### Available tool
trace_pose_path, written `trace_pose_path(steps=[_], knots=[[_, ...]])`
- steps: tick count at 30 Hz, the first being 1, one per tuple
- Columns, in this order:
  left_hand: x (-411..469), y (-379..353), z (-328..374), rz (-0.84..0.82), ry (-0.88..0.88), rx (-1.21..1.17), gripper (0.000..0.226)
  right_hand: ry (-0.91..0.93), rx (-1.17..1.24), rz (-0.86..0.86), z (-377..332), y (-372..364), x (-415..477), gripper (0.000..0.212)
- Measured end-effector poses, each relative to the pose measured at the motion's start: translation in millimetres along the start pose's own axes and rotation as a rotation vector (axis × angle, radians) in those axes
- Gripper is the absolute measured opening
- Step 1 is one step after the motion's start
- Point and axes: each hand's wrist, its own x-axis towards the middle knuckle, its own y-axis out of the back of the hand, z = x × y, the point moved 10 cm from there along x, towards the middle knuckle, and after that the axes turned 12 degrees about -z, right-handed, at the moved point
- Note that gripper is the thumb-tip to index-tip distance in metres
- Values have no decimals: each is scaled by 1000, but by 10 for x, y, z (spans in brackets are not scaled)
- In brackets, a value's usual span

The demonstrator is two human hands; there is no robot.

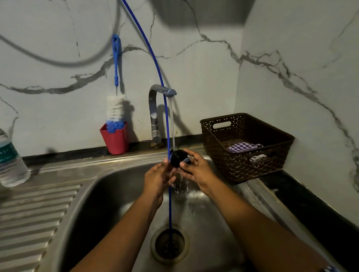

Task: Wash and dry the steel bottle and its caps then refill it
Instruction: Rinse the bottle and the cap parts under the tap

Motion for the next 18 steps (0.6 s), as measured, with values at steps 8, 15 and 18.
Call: trace_pose_path(steps=[8, 15, 18], knots=[[-32, -57, -38, -39, 103, 43, 37, 78, -202, -46, -173, -1, -45, 43], [-68, 29, -9, 18, 121, 23, 24, 60, -236, -52, -121, -92, -21, 55], [-44, 28, -2, 10, 94, -7, 11, 20, -182, -16, -60, -26, -5, 53]])
